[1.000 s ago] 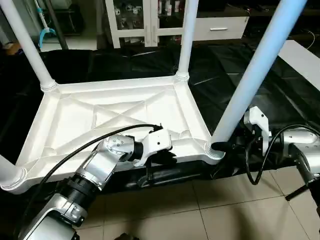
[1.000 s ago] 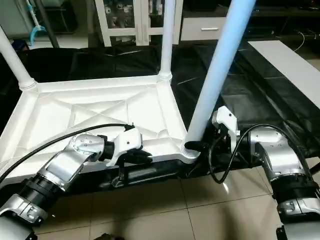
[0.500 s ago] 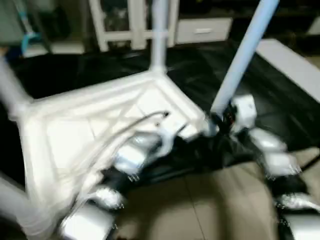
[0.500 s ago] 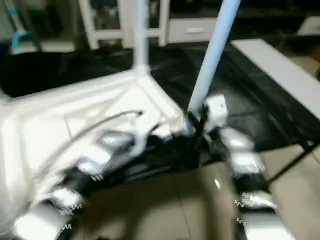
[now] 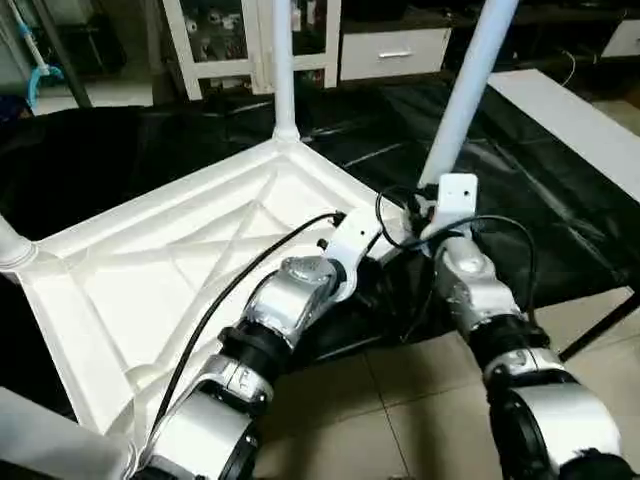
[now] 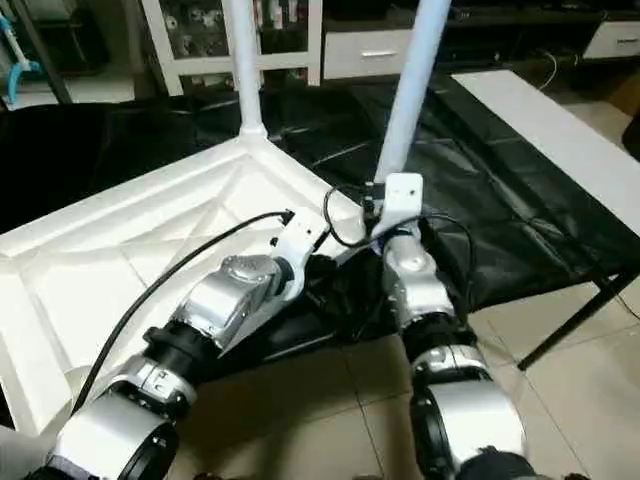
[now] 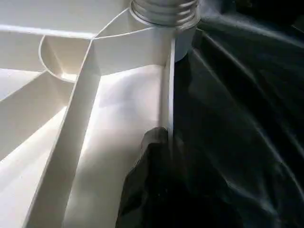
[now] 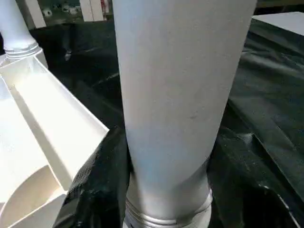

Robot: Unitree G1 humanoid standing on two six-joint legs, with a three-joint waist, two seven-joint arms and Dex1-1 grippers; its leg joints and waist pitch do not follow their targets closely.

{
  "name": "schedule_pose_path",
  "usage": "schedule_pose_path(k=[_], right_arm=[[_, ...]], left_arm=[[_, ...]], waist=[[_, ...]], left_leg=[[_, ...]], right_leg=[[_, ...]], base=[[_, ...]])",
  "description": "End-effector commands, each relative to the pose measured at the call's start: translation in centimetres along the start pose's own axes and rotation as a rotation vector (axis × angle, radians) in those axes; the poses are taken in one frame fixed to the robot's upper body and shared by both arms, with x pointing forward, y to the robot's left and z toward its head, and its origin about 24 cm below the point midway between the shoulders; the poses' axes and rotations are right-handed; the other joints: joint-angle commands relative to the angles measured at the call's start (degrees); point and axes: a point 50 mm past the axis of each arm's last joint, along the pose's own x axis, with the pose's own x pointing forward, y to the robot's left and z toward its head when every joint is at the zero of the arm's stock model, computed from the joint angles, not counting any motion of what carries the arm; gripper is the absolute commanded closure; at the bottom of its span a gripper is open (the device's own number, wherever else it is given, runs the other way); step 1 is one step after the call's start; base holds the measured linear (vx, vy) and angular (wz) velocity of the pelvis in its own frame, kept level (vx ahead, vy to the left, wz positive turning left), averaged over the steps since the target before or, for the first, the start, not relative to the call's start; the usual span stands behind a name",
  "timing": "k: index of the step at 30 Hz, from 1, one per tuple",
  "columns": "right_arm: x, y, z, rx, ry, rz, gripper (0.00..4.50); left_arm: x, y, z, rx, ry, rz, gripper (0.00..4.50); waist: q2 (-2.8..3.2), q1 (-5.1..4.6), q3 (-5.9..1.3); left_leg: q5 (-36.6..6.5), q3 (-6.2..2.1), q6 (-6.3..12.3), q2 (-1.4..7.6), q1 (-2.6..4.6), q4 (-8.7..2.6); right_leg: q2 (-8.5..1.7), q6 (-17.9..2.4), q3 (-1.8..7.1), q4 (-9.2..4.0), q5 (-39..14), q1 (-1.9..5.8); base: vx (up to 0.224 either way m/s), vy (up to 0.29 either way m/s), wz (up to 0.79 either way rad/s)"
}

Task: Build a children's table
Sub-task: Rotate leg to tighten

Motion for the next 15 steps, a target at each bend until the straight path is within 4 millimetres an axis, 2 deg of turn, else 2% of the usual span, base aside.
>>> schedule_pose_path(k=[1, 4, 5, 10, 12, 13, 14, 15], right_arm=[[-0.4, -0.8, -1.5, 0.008, 0.054, -0.017, 1.89], [-0.4, -0.4, -1.1, -0.022, 0.015, 0.029, 1.68], [-0.6, -0.4, -0.8, -0.046, -0.015, 0.062, 1.56], [-1.9, -1.1, -0.1, -0.069, -0.1, 0.131, 1.05], [-2.3, -1.3, 0.0, -0.072, -0.113, 0.143, 0.98], [-3.0, -1.7, 0.1, -0.066, -0.126, 0.184, 0.81], [-4.1, -2.6, 0.3, -0.078, -0.136, 0.256, 0.81], [-4.4, -2.8, 0.4, -0.082, -0.138, 0.275, 0.7]], left_arm=[[-0.3, 0.8, 1.1, 0.017, -0.054, 0.023, 4.5], [-0.3, 0.9, 1.0, 0.038, -0.056, 0.014, 4.5], [-0.3, 0.8, 0.9, 0.055, -0.055, 0.004, 4.5], [-0.5, 0.6, 0.3, 0.142, -0.055, -0.072, 4.5], [-0.6, 0.5, 0.1, 0.161, -0.053, -0.094, 4.5], [-0.9, 0.6, -0.2, 0.2, -0.055, -0.139, 4.5], [-1.7, 0.7, -0.9, 0.283, -0.064, -0.229, 4.5], [-1.9, 0.7, -1.1, 0.303, -0.065, -0.252, 4.5]], waist=[[-0.32, 0.21, -3.65], [-0.42, 0.32, -3.74], [-0.27, 0.34, -3.73], [-0.42, 0.94, -3.68], [-0.29, 1.06, -3.71], [-0.11, 1.03, -3.74], [-0.28, 1.87, -3.38], [-0.28, 1.87, -3.38]], left_leg=[[-9.0, -2.02, 4.87, 2.99, 1.8, -4.05], [-6.7, -1.89, 6.65, 3.04, 1.71, -3.81], [-6.8, -1.89, 6.77, 3.06, 1.73, -3.8], [-8.1, -1.9, 6.52, 3.2, 1.83, -3.96], [-8.0, -1.93, 6.32, 3.29, 1.93, -3.97], [-8.1, -1.94, 6.18, 3.25, 1.96, -3.98], [-9.2, -2.21, 6.9, 3.59, 1.82, -4.29], [-9.2, -2.21, 6.9, 3.59, 1.82, -4.29]], right_leg=[[-2.44, -13.7, 0.62, -3.27, 0.6, 1.45], [-2.43, -14.9, 0.62, -2.99, 3.4, 1.61], [-2.44, -15.0, 0.61, -3.02, 3.1, 1.58], [-2.4, -14.0, 0.7, -3.45, 0.3, 1.66], [-2.35, -13.8, 0.77, -3.35, 0.2, 1.56], [-2.37, -14.0, 0.77, -3.31, 0.0, 1.53], [-2.61, -12.5, 0.94, -3.65, -1.3, 1.87], [-2.61, -12.5, 0.94, -3.65, -1.3, 1.87]], base=[[0.0, 0.0, 0.0], [0.0, 0.0, 0.0], [0.0, 0.0, 0.0], [0.0, 0.0, 0.0], [0.0, 0.0, 0.0], [0.0, 0.0, 0.0], [0.0, 0.0, 0.0], [0.0, 0.0, 0.0]])
